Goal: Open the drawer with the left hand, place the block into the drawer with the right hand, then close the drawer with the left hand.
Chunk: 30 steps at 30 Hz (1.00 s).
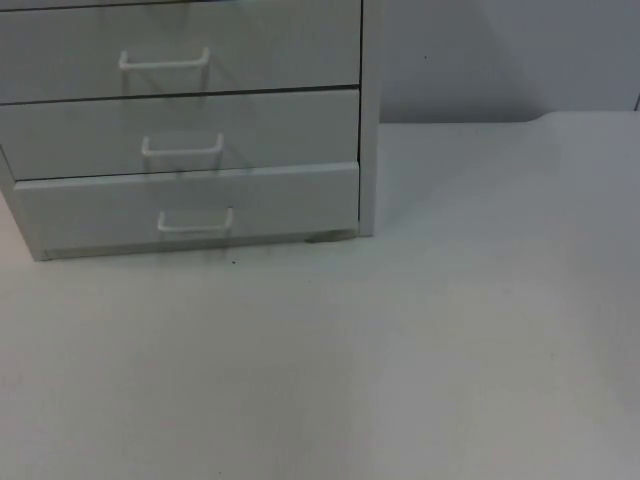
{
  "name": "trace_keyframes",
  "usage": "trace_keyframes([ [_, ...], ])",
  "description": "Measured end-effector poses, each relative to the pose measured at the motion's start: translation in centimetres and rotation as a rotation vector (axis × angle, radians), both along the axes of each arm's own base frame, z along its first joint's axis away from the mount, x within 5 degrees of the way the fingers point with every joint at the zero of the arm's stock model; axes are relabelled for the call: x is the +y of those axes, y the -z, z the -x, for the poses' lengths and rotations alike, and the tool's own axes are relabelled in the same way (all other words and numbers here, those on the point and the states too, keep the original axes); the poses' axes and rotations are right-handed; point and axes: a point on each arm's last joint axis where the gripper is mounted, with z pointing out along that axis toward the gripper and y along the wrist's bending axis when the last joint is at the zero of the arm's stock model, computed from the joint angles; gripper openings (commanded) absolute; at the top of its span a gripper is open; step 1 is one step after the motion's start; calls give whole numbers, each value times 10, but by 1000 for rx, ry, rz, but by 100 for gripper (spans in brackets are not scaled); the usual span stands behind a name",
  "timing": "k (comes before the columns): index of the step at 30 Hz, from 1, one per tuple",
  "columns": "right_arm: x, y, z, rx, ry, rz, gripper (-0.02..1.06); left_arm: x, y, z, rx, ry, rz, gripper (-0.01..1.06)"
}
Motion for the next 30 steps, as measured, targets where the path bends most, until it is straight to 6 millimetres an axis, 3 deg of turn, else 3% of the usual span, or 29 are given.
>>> trace_keyframes([
  [3, 3, -5, 5, -38, -50, -3, 73, -4, -8, 16, -77, 2, -6, 0],
  [7, 3, -22, 27, -180, -86, 2, 73, -11, -21, 49, -232, 7, -23, 0],
  [8, 3, -22, 27, -180, -86, 2, 73, -11, -21, 49, -232, 7, -23, 0],
  [12, 1, -37, 57, -305, -94, 2, 73, -19, -24, 82, -319, 24, -47, 0],
  [23, -1, -44, 109, -418, -123, 2, 73, -29, -21, 129, -478, 35, -84, 0],
  [30, -13, -34, 136, -375, -23, 52, 73, -31, -18, 144, -526, 55, -83, 0],
])
